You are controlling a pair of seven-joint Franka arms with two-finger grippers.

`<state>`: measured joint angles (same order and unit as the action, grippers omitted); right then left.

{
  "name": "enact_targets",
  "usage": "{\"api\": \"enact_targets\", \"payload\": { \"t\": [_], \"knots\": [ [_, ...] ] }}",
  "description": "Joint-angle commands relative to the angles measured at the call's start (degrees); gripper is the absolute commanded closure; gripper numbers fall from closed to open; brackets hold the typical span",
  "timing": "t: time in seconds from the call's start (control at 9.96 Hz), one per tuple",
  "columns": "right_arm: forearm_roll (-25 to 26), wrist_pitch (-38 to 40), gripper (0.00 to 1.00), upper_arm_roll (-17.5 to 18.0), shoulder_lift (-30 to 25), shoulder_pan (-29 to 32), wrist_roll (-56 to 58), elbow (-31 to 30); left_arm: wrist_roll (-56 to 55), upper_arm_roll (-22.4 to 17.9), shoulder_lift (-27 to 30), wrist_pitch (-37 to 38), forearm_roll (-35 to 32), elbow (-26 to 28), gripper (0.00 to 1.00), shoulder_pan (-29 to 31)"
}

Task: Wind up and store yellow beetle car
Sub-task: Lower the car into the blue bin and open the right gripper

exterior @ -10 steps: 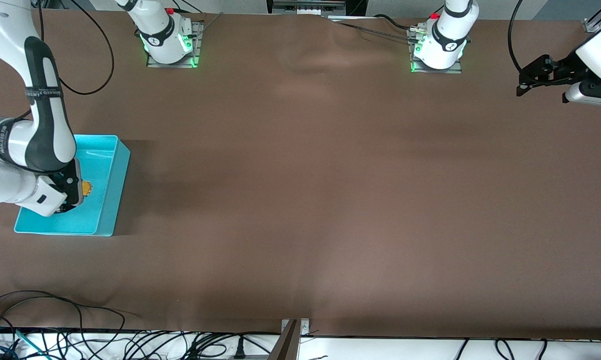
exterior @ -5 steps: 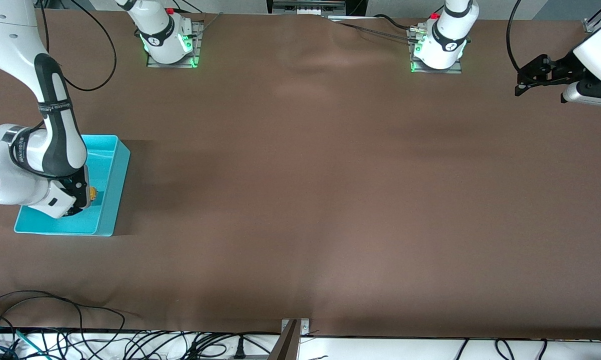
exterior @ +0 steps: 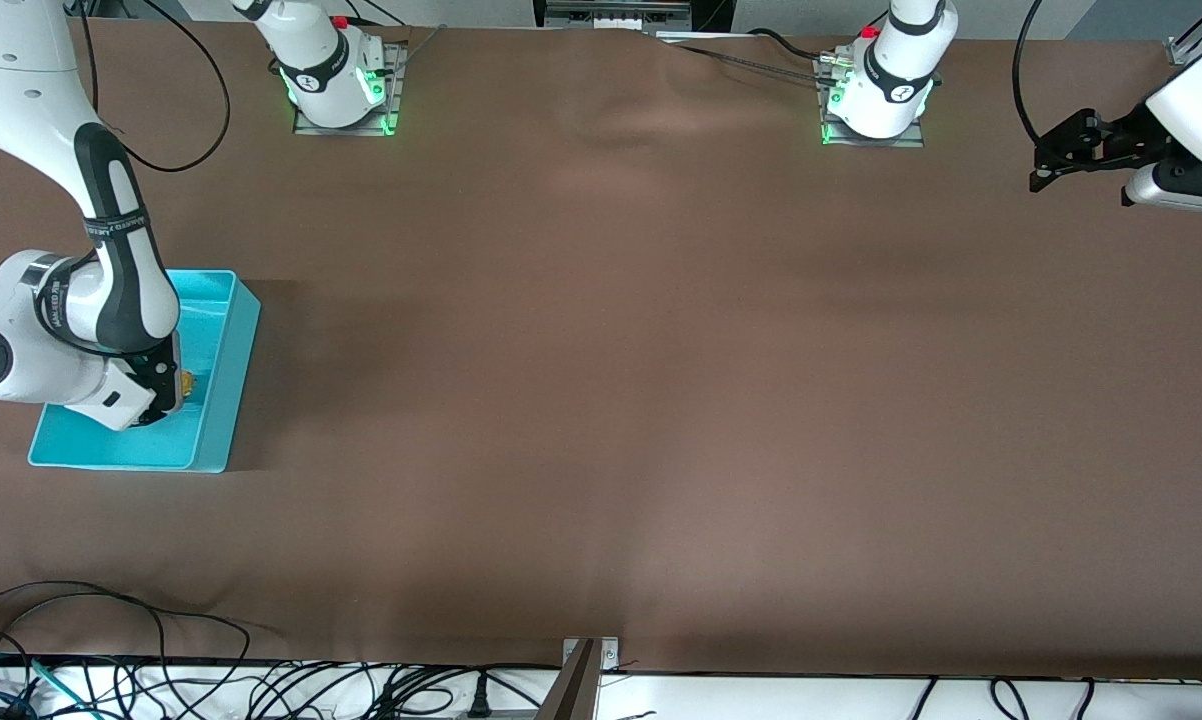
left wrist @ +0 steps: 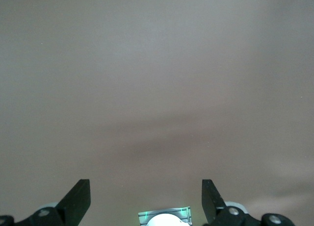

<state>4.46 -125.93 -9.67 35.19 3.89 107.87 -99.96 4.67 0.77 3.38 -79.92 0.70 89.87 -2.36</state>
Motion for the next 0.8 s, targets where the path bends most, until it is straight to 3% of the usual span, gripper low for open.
{"api": "enact_targets", "payload": {
  "t": [0.0, 0.1, 0.3, 0.7],
  "knots": [
    [0.4, -0.4, 0.50, 0.1, -0.7, 0.2, 0.8, -0.7, -0.4, -0.2, -0.6, 0.7, 1.0, -1.5, 0.00, -0.3],
    [0.4, -0.1, 0.22, 0.2, -1.0, -0.1, 0.8, -0.6, -0.4, -0.2, -0.6, 0.7, 1.0, -1.5, 0.00, -0.3],
    [0.4, 0.0, 0.00, 0.4, -1.6, -0.3, 0.9, -0.6, -0.4, -0.2, -0.6, 0.7, 1.0, -1.5, 0.00, -0.3],
    [-0.8, 6.2, 0.00, 0.6, -6.8, -0.3, 0.1, 0.1, -0.4, -0.2, -0.5, 0.7, 1.1, -1.5, 0.00, -0.3]
  ]
}}
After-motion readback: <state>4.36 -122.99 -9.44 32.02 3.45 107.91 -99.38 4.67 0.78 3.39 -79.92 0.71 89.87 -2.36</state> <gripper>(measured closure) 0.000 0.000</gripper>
